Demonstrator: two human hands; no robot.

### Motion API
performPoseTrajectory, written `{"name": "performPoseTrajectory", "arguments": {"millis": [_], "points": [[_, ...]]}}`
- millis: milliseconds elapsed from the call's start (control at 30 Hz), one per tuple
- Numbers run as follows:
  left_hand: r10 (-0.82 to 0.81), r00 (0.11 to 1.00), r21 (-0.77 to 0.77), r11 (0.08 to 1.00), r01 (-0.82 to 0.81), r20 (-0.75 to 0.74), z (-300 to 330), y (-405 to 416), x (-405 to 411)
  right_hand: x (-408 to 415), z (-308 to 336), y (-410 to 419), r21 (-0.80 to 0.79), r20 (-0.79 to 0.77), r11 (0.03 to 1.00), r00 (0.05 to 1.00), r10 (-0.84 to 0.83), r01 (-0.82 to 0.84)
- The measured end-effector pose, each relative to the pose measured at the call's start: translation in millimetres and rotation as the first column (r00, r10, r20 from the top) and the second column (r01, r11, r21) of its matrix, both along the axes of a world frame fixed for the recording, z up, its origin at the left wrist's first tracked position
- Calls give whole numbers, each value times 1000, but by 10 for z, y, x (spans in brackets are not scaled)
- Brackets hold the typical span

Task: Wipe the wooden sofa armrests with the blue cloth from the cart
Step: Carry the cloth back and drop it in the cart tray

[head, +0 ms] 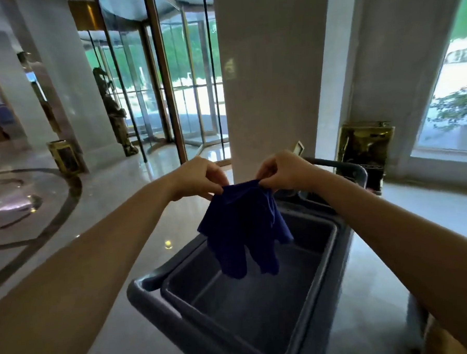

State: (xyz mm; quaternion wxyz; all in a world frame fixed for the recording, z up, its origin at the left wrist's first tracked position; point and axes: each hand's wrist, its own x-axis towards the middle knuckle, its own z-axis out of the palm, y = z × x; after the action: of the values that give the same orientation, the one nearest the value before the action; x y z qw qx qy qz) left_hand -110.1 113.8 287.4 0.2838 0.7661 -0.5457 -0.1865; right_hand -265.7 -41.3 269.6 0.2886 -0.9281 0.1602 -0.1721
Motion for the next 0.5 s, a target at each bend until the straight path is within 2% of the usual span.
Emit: {"name": "performPoseTrajectory", "arguments": {"millis": [133, 200, 367, 500], "points": [[-134, 989, 50, 989, 137, -66, -416, -459, 419, 184, -413, -217, 19, -45, 991, 990, -134, 135], [-198, 975, 78, 975, 207, -103, -676, -669, 612, 286, -670, -279, 91, -85, 973, 975, -205, 213], [-348, 922, 178, 909, 376, -171, -1288, -1013, 966, 490, -1330, -286, 204, -183, 890, 909, -373, 407], [-390, 892, 243, 864, 440, -230, -1720, -1191, 1130, 578, -1770, -234, 266, -249, 812, 851, -462, 519]]}}
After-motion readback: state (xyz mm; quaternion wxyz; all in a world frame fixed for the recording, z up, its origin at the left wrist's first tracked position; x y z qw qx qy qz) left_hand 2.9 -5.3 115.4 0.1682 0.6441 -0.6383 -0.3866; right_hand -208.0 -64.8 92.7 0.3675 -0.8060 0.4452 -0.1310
